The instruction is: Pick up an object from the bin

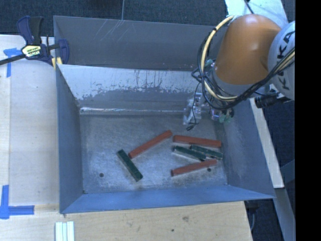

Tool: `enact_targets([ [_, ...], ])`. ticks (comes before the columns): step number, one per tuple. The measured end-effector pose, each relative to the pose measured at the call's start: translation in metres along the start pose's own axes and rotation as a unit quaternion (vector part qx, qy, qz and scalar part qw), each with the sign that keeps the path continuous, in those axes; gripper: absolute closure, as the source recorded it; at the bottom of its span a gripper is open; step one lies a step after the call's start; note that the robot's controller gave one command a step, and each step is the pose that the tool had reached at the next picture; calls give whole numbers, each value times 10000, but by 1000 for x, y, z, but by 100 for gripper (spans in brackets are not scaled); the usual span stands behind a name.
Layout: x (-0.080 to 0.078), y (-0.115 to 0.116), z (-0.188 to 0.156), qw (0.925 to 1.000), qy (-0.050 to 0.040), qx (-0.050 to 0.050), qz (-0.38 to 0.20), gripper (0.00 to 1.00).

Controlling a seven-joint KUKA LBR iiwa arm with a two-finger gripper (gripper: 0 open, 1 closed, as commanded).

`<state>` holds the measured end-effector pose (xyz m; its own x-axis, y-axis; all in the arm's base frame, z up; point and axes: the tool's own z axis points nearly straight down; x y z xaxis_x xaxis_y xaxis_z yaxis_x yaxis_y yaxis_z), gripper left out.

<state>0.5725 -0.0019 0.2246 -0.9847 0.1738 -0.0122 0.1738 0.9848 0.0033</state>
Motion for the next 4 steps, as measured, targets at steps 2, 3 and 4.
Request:
enact_targets([
  [2,4,40,109,9927,74,6,-1207,0],
  [3,24,68,155,9899,75,1,-1416,0],
  [4,21,67,151,9902,34,1,-1394,100],
])
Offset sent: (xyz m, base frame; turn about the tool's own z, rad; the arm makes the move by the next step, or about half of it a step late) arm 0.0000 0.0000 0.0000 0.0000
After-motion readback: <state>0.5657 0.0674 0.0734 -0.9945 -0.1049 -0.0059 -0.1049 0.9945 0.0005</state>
